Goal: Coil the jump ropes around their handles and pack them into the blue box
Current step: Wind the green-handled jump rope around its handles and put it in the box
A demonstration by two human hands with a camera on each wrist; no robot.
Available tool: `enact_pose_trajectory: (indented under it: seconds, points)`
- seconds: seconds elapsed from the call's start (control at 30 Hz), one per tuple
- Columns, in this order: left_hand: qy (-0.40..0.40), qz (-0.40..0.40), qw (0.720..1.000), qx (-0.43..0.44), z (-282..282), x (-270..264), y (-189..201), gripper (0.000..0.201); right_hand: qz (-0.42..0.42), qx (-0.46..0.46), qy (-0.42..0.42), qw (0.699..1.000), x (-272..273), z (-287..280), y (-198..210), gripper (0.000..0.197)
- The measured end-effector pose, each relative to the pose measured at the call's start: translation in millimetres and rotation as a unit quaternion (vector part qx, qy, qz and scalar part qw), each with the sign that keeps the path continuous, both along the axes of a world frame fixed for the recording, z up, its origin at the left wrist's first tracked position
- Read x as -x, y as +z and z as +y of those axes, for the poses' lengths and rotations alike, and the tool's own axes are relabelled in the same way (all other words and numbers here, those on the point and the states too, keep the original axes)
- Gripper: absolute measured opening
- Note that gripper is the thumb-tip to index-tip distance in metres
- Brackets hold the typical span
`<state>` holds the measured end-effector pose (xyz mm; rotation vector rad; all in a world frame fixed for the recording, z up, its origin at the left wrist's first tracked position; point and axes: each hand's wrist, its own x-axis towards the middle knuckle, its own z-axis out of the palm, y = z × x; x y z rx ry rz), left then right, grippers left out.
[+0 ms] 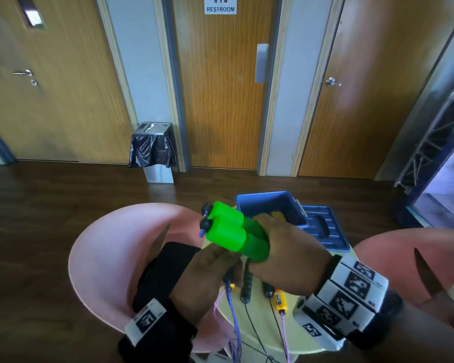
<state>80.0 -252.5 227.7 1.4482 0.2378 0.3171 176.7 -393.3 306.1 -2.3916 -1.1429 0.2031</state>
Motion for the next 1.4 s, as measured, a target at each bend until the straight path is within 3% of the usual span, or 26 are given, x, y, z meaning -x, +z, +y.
enact_pose_trajectory:
  seconds: [0.1, 0.23, 0.4, 0.5, 0.63, 0.73, 0.8, 0.9, 1.23, 1.4]
  points:
    - [-0.009, 0.026, 0.998, -0.053, -7, 7, -7, 0.018, -0.068, 0.062, -0.06, 0.994, -14, -6, -4, 0.042]
    - [-0.026, 0.048, 0.975, -0.216, -17, 19, -13, 0.017, -0.106, 0.152, -0.12, 0.975, -31, -11, -17, 0.05]
    - [-0.082, 0.054, 0.903, -0.418, -18, 24, 0, 0.024, -0.144, 0.274, -0.102, 0.946, -27, -12, -40, 0.04]
    - [-0.1, 0.065, 0.838, -0.532, -6, 19, 16, 0.021, -0.178, 0.332, -0.041, 0.926, -8, -9, -57, 0.04]
    - [-0.133, 0.084, 0.767, -0.622, 12, 12, 33, 0.023, -0.198, 0.362, 0.045, 0.91, 18, -9, -66, 0.053]
    - [-0.16, 0.093, 0.737, -0.65, 21, 10, 34, 0.027, -0.221, 0.355, 0.083, 0.904, 29, -10, -61, 0.058]
    - [-0.189, 0.088, 0.742, -0.638, 26, 7, 34, 0.033, -0.225, 0.344, 0.109, 0.905, 32, -13, -56, 0.061]
    - [-0.217, 0.085, 0.771, -0.592, 34, 3, 31, 0.037, -0.228, 0.322, 0.147, 0.907, 33, -19, -45, 0.054]
    - [-0.247, 0.071, 0.864, -0.433, 35, -3, 33, 0.019, -0.189, 0.284, 0.196, 0.919, 32, -39, -14, 0.045]
    - [-0.26, 0.063, 0.893, -0.362, 29, -4, 30, 0.012, -0.169, 0.248, 0.191, 0.935, 34, -44, 0, 0.043]
